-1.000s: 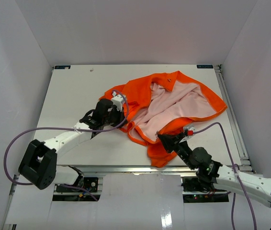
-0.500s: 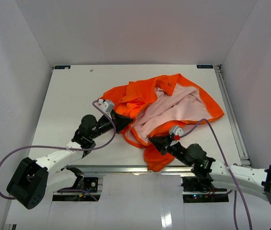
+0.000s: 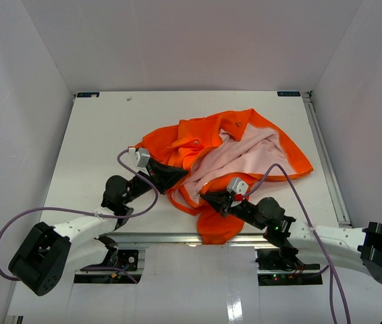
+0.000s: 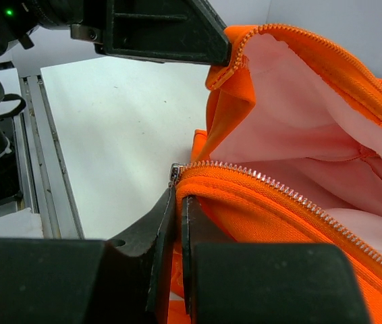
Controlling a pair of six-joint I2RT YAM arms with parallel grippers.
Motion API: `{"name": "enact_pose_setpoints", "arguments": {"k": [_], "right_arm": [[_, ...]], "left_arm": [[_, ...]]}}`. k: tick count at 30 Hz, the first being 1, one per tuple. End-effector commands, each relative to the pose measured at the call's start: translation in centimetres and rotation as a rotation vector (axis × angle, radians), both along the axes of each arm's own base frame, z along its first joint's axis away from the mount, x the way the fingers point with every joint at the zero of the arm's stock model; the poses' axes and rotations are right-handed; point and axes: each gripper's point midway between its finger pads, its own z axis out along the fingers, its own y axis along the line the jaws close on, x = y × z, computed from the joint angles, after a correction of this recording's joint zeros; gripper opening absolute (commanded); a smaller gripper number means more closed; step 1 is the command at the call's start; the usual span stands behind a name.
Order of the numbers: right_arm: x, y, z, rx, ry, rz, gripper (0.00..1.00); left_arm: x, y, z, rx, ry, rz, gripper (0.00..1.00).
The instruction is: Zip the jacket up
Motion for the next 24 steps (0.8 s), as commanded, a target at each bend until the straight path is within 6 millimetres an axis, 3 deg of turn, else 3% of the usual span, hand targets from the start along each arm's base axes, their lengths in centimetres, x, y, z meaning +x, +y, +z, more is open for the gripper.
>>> {"name": "enact_pose_setpoints", "arguments": {"k": [1,14,24], "right_arm": [[0.4,1.4,3.8,0.058,-0.085,0.022,0.08],[1.0,3.3,5.2,0.093,-0.040,0.063,0.08],[0.0,3.7,5.9,0.150,-0.019,0.122,0.08]], "left_arm": [[-2.1,0.0,1.9,-0.055,-0.115,-0.064,0.00],[-3.2,-0.1,1.9,-0.058,-0.153,-0.079,0.00],[-3.8,0.1,2.0,-0.074,-0.194,-0.083,0.00]]}}
